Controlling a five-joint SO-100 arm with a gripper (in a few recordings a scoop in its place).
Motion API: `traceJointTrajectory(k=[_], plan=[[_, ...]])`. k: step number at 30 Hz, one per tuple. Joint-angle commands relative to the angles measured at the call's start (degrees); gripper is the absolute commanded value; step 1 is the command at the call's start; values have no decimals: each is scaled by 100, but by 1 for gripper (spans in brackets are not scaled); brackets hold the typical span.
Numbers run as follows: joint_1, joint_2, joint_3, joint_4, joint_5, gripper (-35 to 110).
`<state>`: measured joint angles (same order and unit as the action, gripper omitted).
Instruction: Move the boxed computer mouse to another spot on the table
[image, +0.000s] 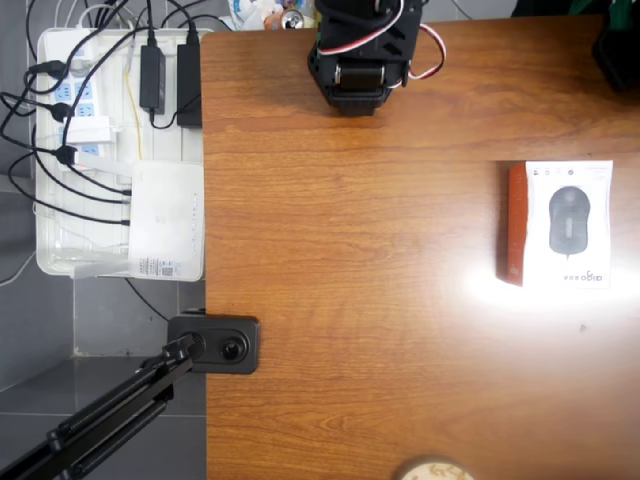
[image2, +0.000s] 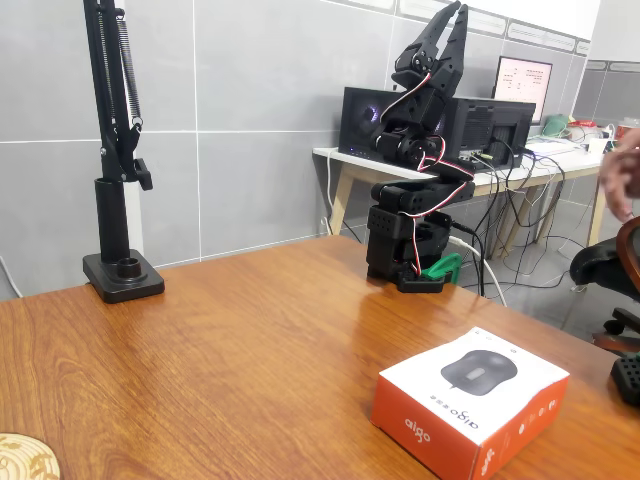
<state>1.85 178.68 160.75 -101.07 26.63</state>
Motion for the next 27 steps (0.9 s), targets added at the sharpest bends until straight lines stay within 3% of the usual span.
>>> traceJointTrajectory(k=[1,19,24,26,27], plan=[[18,-53,-26,-18,44,0],[18,-53,-26,-18,44,0],[18,-53,-26,-9,-536,18],[70,-53,-44,527,-694,0],[70,-53,-220,1116,-606,0]])
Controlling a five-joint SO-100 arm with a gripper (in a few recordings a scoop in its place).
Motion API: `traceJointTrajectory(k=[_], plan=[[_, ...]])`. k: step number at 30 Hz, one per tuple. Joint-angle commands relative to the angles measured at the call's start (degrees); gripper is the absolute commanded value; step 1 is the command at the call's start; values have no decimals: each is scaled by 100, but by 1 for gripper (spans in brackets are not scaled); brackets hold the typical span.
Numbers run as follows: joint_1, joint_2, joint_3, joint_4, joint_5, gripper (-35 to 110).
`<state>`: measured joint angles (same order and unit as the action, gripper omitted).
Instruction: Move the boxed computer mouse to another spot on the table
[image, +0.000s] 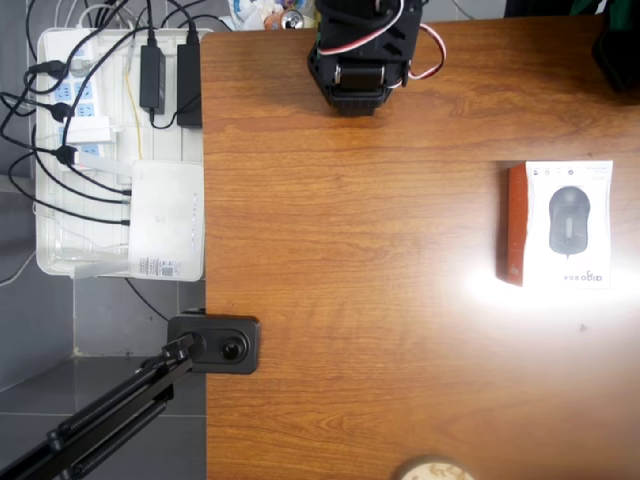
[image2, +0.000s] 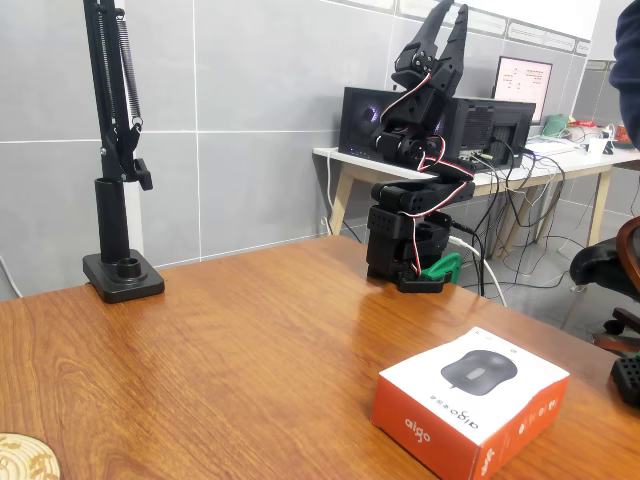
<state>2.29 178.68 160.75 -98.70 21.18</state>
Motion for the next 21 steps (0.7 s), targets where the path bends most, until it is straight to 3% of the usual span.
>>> traceJointTrajectory(k=[1,5,6,10,16,18,21], plan=[[26,-53,-606,1731,-79,0],[0,-422,-3393,7321,-211,0],[-369,-949,-4140,8077,-158,0],[-2452,-3103,-6469,9826,826,0],[-3788,-5036,-8095,12401,483,7],[-4025,-5458,-8710,13755,879,1],[-4526,-5968,-9246,14801,1749,10]])
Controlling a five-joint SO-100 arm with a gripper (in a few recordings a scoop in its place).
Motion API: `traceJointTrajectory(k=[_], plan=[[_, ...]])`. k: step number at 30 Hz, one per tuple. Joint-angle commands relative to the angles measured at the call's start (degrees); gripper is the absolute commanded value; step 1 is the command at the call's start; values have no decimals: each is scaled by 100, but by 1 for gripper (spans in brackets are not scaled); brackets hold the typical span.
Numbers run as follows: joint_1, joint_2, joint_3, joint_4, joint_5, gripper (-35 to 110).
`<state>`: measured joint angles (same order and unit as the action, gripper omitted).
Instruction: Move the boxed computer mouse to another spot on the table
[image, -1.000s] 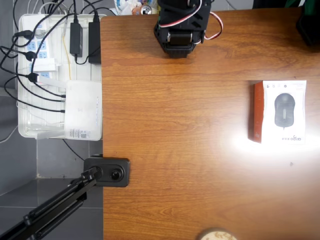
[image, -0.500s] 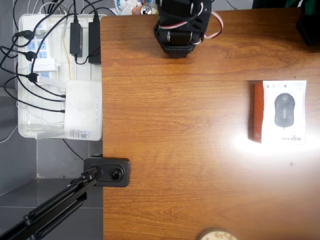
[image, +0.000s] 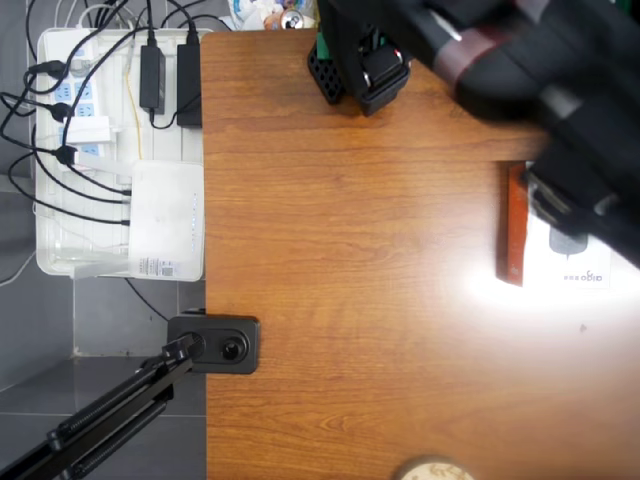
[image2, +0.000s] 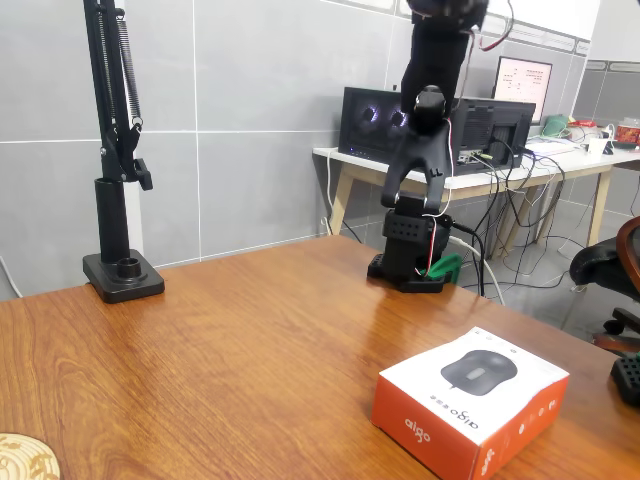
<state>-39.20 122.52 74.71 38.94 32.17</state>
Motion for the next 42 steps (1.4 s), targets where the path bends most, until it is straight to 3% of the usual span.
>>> traceJointTrajectory(k=[1,3,6,7,18,42], plan=[[-545,-580,-668,967,993,20],[-817,-1178,-765,791,967,42],[-1143,-2074,-905,387,809,97],[-1195,-2320,-905,369,659,103],[-1521,-4113,-53,123,-501,102],[-1775,-5133,1415,-800,-756,89]])
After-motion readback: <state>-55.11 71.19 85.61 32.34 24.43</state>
